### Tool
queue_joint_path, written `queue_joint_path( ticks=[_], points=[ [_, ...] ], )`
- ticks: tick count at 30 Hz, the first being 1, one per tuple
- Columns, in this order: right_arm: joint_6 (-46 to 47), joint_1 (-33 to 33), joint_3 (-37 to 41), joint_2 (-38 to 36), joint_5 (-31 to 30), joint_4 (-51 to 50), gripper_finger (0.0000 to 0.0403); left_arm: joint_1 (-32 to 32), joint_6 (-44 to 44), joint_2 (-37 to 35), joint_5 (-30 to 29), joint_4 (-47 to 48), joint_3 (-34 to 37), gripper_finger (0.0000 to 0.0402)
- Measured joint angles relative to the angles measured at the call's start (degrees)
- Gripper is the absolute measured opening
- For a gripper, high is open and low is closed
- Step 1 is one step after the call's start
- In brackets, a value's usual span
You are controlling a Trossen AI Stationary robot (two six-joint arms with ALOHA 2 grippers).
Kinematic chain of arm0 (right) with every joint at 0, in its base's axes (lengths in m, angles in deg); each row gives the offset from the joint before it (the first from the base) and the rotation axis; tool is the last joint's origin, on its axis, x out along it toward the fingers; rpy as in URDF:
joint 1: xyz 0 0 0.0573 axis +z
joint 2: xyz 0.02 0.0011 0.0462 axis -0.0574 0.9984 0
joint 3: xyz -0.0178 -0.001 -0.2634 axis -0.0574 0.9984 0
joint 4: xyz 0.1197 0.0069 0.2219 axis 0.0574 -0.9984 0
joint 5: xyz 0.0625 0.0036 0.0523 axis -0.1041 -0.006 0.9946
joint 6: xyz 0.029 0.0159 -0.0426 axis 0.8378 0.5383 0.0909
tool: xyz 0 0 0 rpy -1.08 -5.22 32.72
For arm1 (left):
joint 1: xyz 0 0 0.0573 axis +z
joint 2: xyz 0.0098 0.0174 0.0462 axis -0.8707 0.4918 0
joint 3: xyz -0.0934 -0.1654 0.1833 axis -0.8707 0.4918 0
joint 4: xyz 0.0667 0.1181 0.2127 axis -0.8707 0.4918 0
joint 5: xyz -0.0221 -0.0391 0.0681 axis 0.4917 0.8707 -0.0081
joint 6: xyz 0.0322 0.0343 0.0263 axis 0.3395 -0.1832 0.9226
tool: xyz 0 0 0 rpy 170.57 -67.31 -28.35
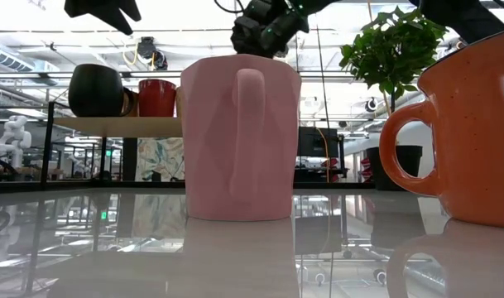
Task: Place coffee mugs
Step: Put the green mug on the shelf
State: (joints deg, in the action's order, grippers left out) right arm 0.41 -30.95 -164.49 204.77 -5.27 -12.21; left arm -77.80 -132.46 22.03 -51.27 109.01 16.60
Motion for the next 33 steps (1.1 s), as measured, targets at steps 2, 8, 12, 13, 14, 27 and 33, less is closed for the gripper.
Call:
queue_joint_path(
  ticks=[2, 8, 12, 13, 14, 27, 33],
  points=[
    [-0.5, 0.1, 0.9, 0.0, 0.0, 0.4, 0.013, 0.0, -0.2, 0.0, 0.6, 0.0, 0.0, 0.0182],
    [-0.4, 1.0, 2.7, 0.0, -0.1, 1.6, 0.013, -0.2, -2.2, 0.0, 0.7, 0.0, 0.0, 0.0182],
    [-0.4, 1.3, 2.7, -0.8, -0.3, 0.5, 0.013, -0.2, -3.5, 0.0, 1.0, 0.0, 0.0, 0.0182],
    [-1.2, 1.3, 2.8, -1.1, -0.7, -0.2, 0.013, -0.2, -3.7, 0.0, 1.4, 0.0, 0.0, 0.0182],
    [-2.1, 1.3, 2.8, -1.7, -1.7, -0.7, 0.013, -0.2, -3.8, 0.0, 1.7, 0.0, 0.0, 0.0182],
    [-9.5, -2.0, 9.1, -4.1, 0.2, 6.4, 0.013, -0.2, -2.2, 0.0, 1.9, 0.0, 0.0, 0.0182],
    [-8.2, -2.0, 14.3, -4.1, 2.5, 13.0, 0.013, -0.2, -5.0, 0.0, 2.4, 0.0, 0.0, 0.0182]
  ],
)
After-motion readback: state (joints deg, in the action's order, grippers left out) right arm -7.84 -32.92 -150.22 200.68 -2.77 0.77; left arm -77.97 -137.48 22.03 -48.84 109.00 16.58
